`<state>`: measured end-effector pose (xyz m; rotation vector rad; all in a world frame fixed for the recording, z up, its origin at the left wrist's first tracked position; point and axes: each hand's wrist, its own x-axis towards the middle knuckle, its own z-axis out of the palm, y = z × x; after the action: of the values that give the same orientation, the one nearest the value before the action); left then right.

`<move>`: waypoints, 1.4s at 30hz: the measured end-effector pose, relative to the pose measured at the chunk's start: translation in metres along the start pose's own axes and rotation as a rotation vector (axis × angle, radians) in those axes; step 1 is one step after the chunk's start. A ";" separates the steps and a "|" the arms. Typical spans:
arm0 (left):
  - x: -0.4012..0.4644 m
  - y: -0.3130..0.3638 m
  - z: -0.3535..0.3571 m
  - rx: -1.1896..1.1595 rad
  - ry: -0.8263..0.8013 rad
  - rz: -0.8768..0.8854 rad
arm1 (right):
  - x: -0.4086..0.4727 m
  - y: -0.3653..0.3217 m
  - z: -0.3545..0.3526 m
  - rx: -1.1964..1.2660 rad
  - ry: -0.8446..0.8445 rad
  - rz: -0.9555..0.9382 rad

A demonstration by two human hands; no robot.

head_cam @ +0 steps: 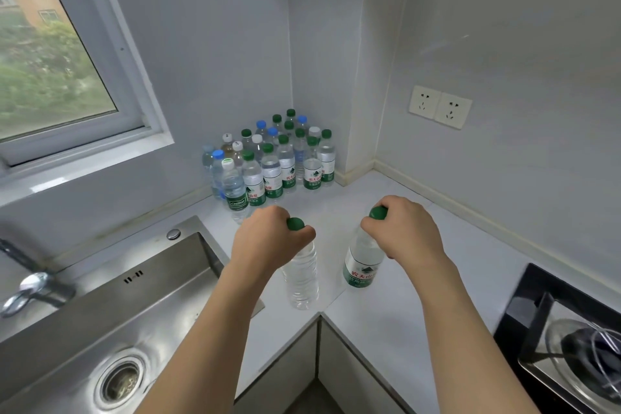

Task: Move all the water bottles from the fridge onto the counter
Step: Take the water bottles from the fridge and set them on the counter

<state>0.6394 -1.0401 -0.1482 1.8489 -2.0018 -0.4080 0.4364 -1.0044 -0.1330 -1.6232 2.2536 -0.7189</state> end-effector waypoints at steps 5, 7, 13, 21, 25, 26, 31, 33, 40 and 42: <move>0.008 -0.014 -0.009 0.007 0.017 -0.040 | 0.013 -0.016 0.015 -0.016 -0.030 -0.020; 0.017 -0.021 -0.010 0.002 0.018 -0.059 | 0.023 -0.024 0.023 -0.015 -0.045 -0.036; 0.047 -0.034 -0.009 0.012 0.016 -0.083 | 0.056 -0.042 0.037 0.000 -0.074 -0.080; 0.110 -0.040 -0.004 -0.010 0.015 -0.128 | 0.125 -0.053 0.055 0.009 -0.117 -0.140; 0.139 -0.042 0.003 -0.033 0.020 -0.161 | 0.161 -0.055 0.067 0.006 -0.130 -0.162; 0.145 -0.042 0.005 -0.038 0.018 -0.164 | 0.169 -0.055 0.071 0.001 -0.137 -0.164; 0.174 -0.046 0.012 -0.050 -0.008 -0.154 | 0.206 -0.057 0.092 -0.022 -0.180 -0.176; 0.187 -0.050 0.015 -0.073 -0.029 -0.125 | 0.216 -0.059 0.100 -0.017 -0.195 -0.171; 0.224 -0.072 0.030 -0.103 -0.075 -0.050 | 0.253 -0.066 0.129 -0.044 -0.254 -0.201; 0.238 -0.077 0.034 -0.094 -0.086 -0.009 | 0.267 -0.068 0.137 -0.057 -0.265 -0.217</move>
<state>0.6772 -1.2858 -0.1942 1.8122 -1.9940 -0.5826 0.4687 -1.3045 -0.1935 -1.8864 1.9499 -0.4573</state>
